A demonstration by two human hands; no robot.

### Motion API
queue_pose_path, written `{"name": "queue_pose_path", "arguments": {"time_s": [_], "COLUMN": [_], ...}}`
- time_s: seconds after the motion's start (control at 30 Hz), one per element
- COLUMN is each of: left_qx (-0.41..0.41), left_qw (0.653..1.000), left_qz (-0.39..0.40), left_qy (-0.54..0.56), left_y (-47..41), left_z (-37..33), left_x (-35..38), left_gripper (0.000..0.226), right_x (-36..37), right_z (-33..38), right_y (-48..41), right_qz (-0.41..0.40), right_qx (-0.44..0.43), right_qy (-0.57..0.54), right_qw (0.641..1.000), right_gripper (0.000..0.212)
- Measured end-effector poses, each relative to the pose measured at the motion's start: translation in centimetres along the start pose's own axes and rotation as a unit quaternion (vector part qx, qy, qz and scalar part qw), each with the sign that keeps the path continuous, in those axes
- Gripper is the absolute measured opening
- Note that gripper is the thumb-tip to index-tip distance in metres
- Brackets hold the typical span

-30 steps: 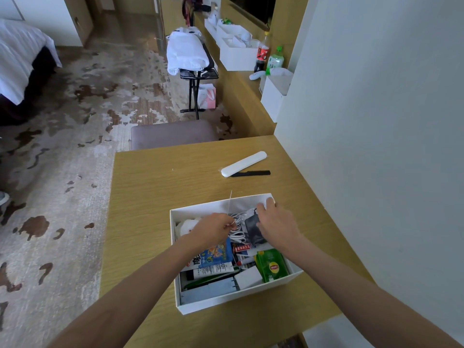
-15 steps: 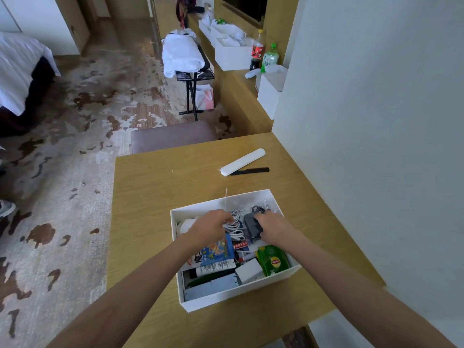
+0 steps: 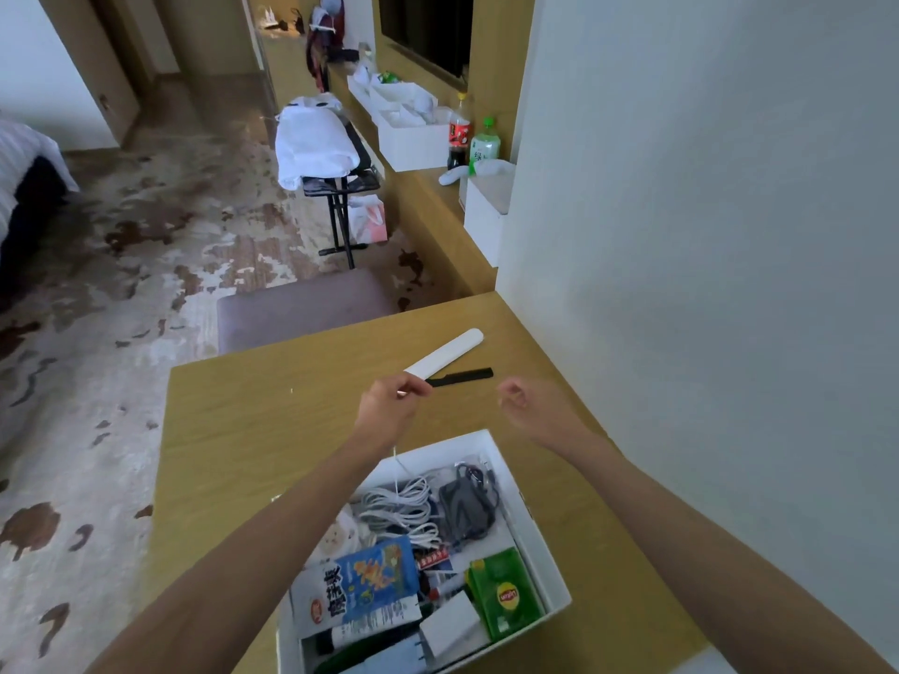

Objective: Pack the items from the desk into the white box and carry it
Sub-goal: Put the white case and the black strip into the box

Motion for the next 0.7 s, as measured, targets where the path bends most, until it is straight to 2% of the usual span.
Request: {"name": "queue_pose_path", "arguments": {"time_s": [0.1,0.2,0.27,0.4,0.6,0.7], "left_qx": [-0.047,-0.102,-0.136,-0.114,-0.116,-0.105], "left_qw": [0.998,0.991,0.985,0.972,0.914,0.908], "left_qz": [0.025,0.013,-0.003,-0.012,0.052,0.057], "left_qy": [-0.026,-0.085,-0.106,-0.205,-0.384,-0.402], "left_y": [-3.8,-8.0,-10.6,-15.3,-19.9,-20.5], "left_z": [1.9,5.0,6.9,8.7,11.7,12.8], "left_x": [1.6,2.6,3.1,4.6,7.7,8.1], "left_gripper": [0.029,0.019,0.023,0.041,0.048,0.048], "right_x": [1.3,3.3,4.9,8.7,12.9,13.8], "right_z": [-2.0,-3.9,-5.1,-6.1,-6.7,-6.6], "right_y": [-3.5,-7.4,-10.1,-15.2,-19.9,-19.9], "right_qz": [0.026,0.046,0.060,0.092,0.100,0.089], "right_qx": [0.006,0.004,0.004,-0.031,-0.125,-0.188], "right_qy": [0.012,0.020,0.010,0.011,0.109,0.170], "right_qw": [1.000,0.999,0.998,0.995,0.981,0.963], "right_gripper": [0.020,0.022,0.026,0.045,0.045,0.042]}}
Point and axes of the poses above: each hand's wrist, its own y-axis away from the middle knuckle, its own x-axis out of the palm, z = x × y, the point moved 9 cm from there along -y, towards the middle knuckle, and after that the axes turned 9 degrees about y, right-handed, at the moved point
